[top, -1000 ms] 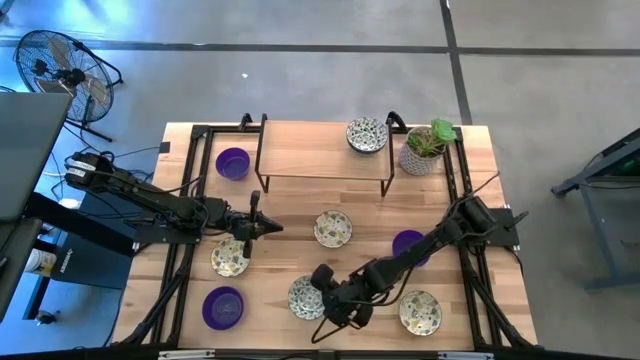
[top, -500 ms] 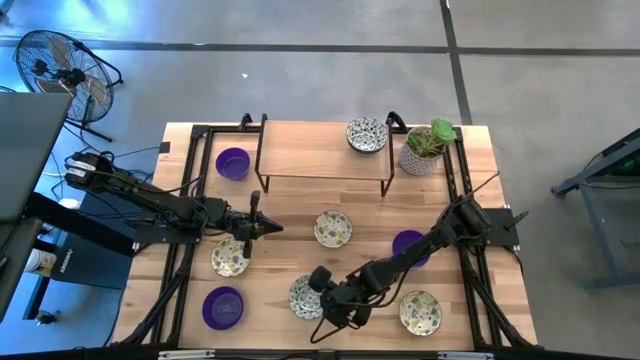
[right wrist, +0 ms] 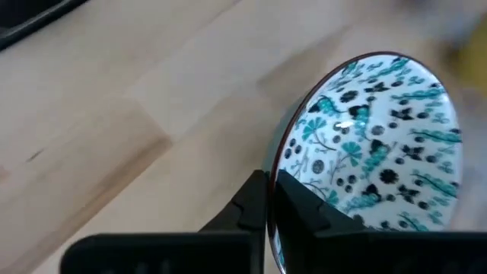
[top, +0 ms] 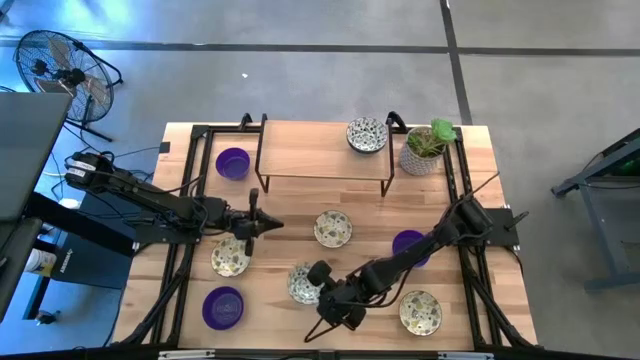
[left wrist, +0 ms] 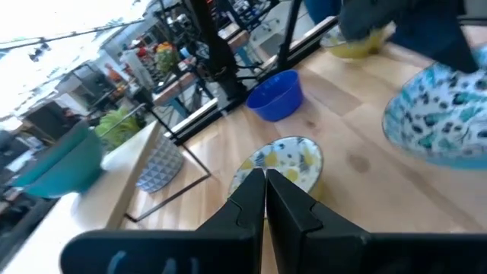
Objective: Pick & Place Mini bowls
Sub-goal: Stack the blue patterned bowl on the blue bowl on the shelf
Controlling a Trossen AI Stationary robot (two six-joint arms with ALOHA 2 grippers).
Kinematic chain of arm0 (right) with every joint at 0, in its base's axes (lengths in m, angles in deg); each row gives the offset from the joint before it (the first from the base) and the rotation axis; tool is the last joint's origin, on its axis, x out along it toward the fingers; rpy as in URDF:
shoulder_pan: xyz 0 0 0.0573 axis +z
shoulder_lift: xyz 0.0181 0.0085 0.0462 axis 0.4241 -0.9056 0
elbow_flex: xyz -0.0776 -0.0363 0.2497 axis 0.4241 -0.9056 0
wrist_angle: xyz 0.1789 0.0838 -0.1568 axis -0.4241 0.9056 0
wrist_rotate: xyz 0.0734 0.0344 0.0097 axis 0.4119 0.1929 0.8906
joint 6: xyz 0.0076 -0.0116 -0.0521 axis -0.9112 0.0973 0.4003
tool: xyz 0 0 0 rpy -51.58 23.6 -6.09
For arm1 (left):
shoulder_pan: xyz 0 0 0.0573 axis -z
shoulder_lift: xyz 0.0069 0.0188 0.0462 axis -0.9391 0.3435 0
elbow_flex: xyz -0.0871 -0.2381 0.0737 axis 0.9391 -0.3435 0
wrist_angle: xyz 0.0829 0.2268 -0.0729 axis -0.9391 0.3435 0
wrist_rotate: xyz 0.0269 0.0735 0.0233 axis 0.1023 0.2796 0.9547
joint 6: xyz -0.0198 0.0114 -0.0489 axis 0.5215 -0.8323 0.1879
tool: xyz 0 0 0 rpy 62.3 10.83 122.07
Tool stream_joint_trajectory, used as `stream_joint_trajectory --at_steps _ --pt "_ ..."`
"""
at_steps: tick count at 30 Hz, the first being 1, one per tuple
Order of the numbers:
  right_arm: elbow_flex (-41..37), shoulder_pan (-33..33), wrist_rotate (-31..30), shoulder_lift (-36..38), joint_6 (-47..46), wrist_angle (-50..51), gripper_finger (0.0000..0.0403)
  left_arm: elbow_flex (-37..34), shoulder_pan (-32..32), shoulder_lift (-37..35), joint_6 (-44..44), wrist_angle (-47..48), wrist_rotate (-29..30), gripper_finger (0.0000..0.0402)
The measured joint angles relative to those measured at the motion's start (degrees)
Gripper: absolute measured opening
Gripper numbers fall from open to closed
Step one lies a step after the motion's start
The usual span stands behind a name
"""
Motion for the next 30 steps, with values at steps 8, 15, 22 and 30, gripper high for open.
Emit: stream_joint_trajectory --at_steps 8,15,22,30 --pt "8.2 -0.2 -7.9 4.0 -7.6 10.9 0.0010 0.0 0.0 -0.1 -4.0 -3.6 2.3 0.0010" --pt "19.5 -2.9 -15.4 7.8 -14.9 30.5 0.0005 0.0 0.0 -0.4 -2.5 -3.4 2.5 0.0010" --pt "29.7 -13.9 -13.5 9.5 -20.5 52.9 0.0008 0.0 0.0 -1.4 -1.9 -3.5 4.5 0.0010" --pt "37.0 -31.2 -9.4 9.7 -12.9 61.4 0.0014 0.0 -3.2 -4.4 0.9 1.4 1.1 0.0010"
